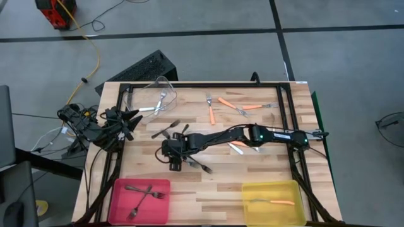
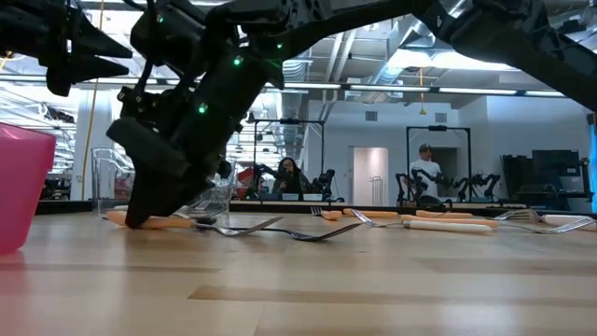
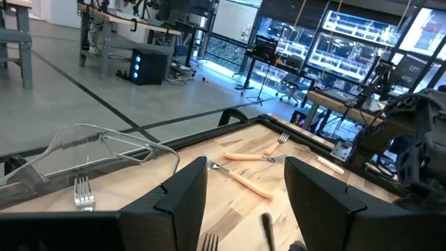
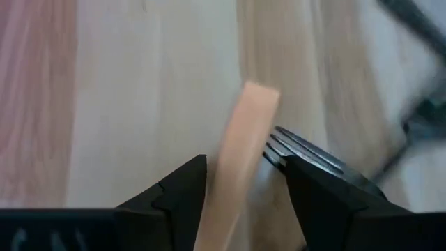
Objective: Sort silverware by color (type)
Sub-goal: Put the orange fork into the yellow bin
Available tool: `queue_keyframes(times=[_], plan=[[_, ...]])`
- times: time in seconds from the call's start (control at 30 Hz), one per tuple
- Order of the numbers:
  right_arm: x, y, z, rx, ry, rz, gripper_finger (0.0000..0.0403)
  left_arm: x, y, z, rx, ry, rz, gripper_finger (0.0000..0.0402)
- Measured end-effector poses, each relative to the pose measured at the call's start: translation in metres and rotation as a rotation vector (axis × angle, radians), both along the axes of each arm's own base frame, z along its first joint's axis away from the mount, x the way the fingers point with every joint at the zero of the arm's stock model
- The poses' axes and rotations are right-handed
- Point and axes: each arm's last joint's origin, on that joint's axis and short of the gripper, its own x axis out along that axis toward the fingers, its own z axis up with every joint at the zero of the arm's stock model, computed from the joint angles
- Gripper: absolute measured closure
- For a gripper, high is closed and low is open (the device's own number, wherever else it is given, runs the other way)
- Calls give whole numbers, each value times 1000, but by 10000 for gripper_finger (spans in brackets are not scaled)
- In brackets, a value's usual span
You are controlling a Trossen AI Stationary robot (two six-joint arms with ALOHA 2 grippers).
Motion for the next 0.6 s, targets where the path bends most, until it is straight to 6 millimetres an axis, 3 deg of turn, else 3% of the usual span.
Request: queue_keyframes(times=[0.37,0.6], plan=[[-1,0,-1,-21,14,-4,188,0,0,0,-1,-1,0,223],[-3,3,-1,-75,24,-19,247,0,0,0,-3,-2,0,223]])
